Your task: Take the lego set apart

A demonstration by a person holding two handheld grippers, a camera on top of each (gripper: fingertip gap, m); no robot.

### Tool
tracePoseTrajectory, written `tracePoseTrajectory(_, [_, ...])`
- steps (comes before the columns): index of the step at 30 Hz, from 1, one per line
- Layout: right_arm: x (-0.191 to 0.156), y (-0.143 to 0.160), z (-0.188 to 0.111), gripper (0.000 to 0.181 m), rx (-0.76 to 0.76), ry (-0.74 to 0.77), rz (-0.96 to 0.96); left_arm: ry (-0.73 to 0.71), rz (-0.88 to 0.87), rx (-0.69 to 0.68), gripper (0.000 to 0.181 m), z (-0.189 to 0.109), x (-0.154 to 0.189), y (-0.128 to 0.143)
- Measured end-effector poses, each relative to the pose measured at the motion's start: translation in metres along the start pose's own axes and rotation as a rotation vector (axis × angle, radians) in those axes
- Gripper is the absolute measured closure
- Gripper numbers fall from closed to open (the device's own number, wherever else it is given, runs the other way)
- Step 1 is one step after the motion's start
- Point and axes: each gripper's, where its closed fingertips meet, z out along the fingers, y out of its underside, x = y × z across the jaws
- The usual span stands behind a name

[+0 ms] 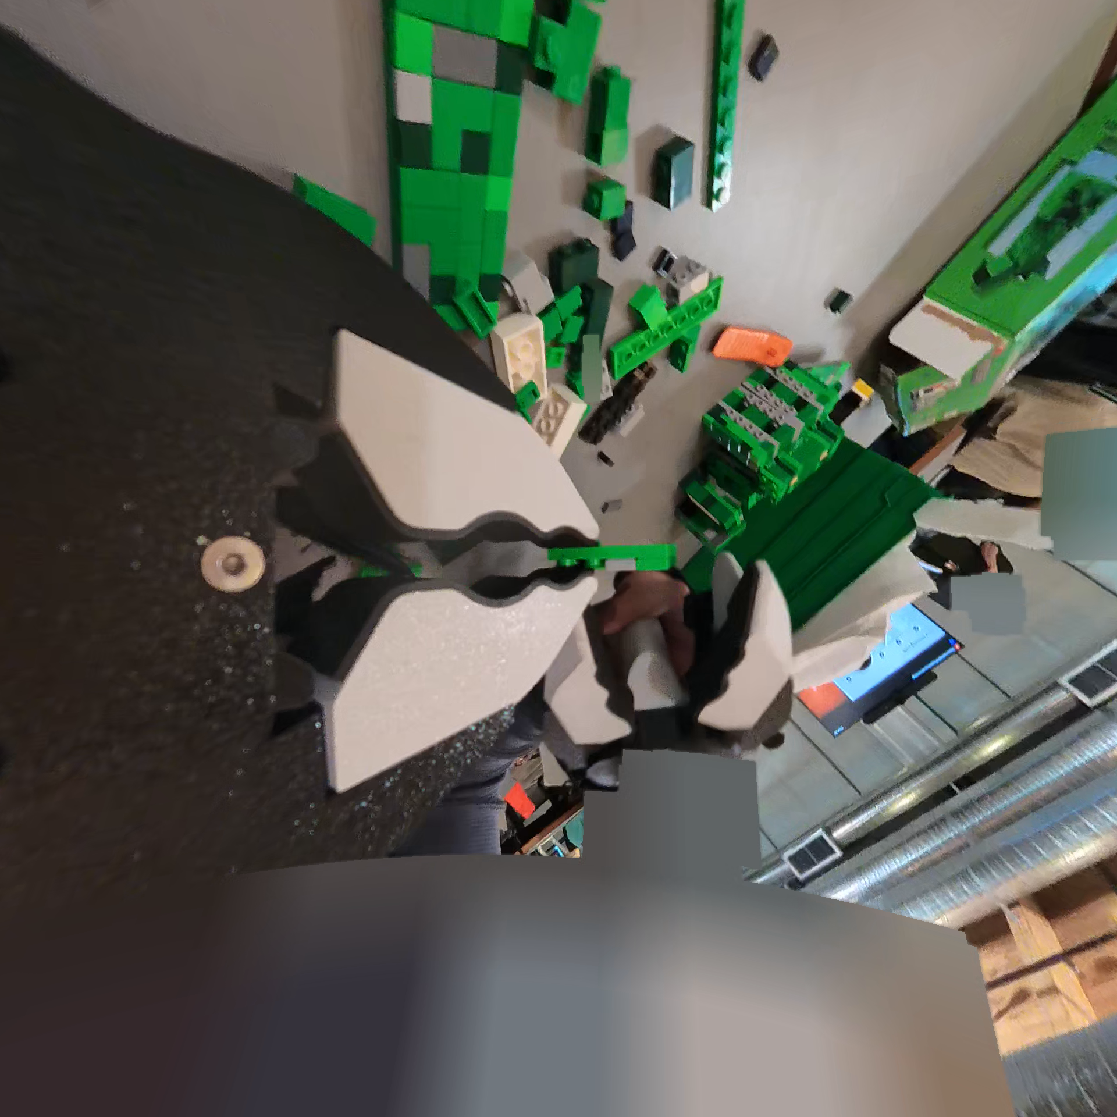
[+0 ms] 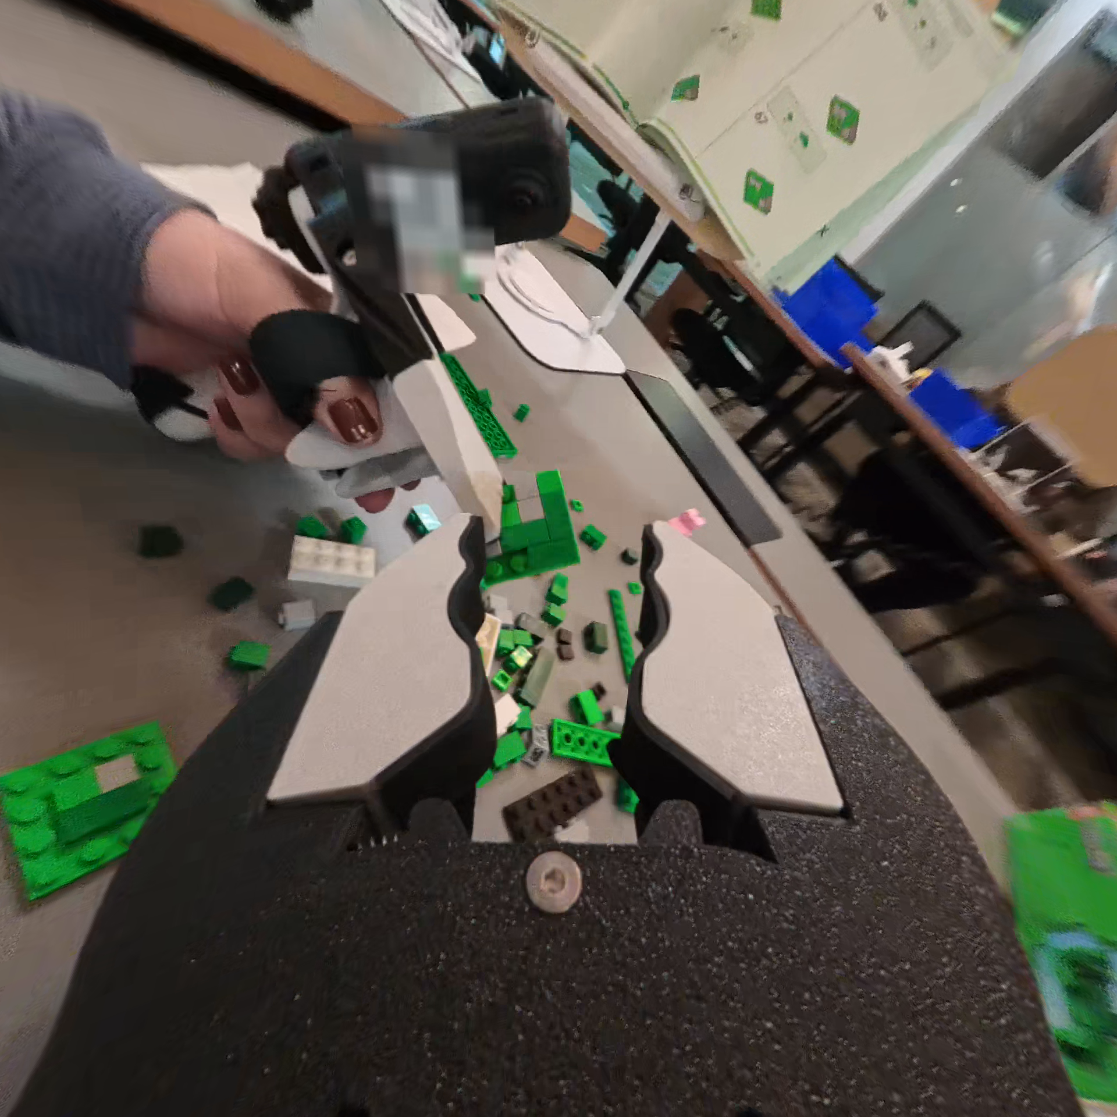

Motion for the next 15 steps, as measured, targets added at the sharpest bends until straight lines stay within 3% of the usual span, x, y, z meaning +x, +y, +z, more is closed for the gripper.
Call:
tracePoseTrajectory(7, [-0.011,0.020,0.012,0.112,-0.192,0.041,-0.254,0.021,-0.022,0.009,0.176,0.003,0.003,0.000])
tracePoseTrajectory(9, [-0.014,0.020,0.014,0.120,-0.210,0.055,-0.308,0.042,-0.034,-0.024,0.176,0.009,0.006,0.006])
tracePoseTrajectory(11, [-0.013,0.022,0.016,0.141,-0.240,0.093,-0.356,0.051,-0.029,-0.060,0.176,0.014,0.009,0.012])
tracePoseTrajectory(15, [-0.011,0.025,0.018,0.140,-0.271,0.126,-0.353,0.025,-0.011,-0.059,0.176,0.014,0.005,0.012])
